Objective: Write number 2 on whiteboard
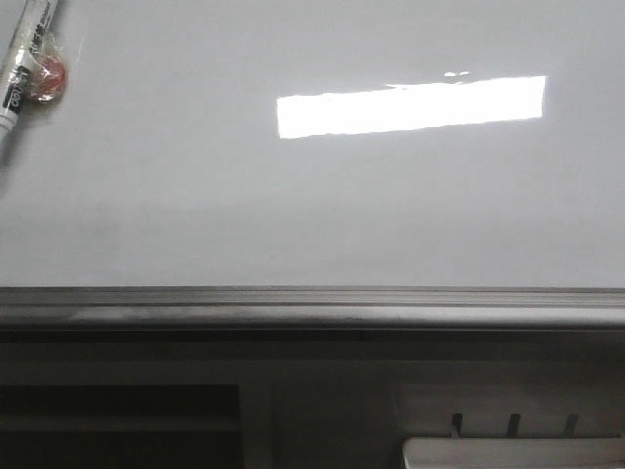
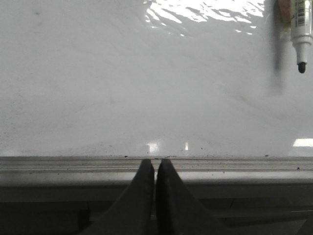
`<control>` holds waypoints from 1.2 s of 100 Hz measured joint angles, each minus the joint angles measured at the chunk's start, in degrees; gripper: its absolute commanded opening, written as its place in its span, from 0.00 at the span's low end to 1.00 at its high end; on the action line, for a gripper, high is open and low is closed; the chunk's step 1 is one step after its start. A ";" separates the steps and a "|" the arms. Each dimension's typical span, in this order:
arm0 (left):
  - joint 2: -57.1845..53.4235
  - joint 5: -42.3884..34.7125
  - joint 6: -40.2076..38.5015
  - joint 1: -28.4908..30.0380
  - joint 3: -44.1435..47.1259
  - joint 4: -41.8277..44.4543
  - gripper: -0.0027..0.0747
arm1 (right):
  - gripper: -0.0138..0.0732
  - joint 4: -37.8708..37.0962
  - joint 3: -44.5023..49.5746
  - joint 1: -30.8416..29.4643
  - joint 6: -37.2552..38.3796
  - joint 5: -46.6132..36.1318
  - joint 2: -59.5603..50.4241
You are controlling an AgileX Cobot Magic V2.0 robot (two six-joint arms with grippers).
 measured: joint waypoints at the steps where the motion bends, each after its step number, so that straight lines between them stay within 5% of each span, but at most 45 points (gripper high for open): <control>1: 0.00 0.00 0.00 0.00 0.00 0.00 0.01 | 0.09 0.00 0.00 0.00 0.00 0.00 0.00; 80: 0.00 -0.50 0.10 0.00 0.00 -1.88 0.01 | 0.09 0.00 0.00 0.00 0.00 0.00 0.00; 102: 0.00 -10.22 0.10 0.00 0.00 -28.85 0.01 | 0.09 1.83 0.00 0.00 0.25 -5.90 0.00; 120: 0.00 -14.16 0.10 0.00 0.00 -46.42 0.01 | 0.09 19.28 0.00 0.00 0.62 -20.96 0.00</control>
